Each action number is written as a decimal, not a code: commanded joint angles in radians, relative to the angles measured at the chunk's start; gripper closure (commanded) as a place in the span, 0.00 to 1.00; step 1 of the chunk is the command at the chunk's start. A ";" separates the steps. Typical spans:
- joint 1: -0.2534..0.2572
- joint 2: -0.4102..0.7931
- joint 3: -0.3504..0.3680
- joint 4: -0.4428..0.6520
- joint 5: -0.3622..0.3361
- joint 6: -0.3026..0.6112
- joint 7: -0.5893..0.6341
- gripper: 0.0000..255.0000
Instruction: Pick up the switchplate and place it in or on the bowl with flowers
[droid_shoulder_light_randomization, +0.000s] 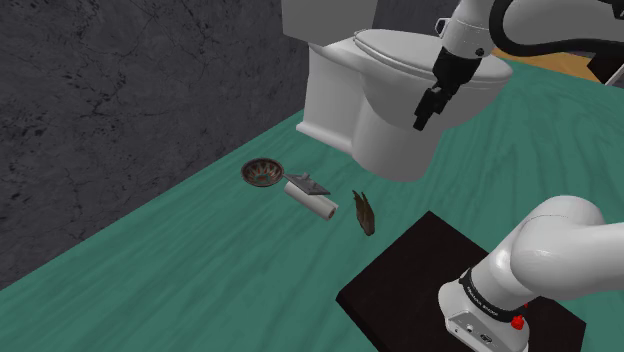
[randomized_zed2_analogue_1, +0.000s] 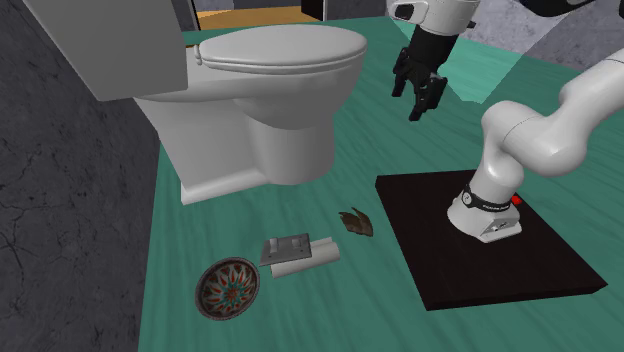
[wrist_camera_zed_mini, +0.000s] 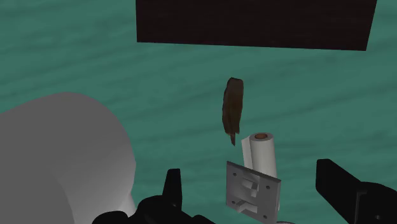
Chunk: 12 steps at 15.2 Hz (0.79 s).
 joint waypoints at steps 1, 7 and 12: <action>0.000 0.000 0.000 0.000 0.000 0.000 0.000 0.00; 0.003 0.189 -0.039 -0.018 0.040 0.182 -0.005 0.00; 0.012 0.369 -0.068 0.003 0.087 0.320 -0.024 0.00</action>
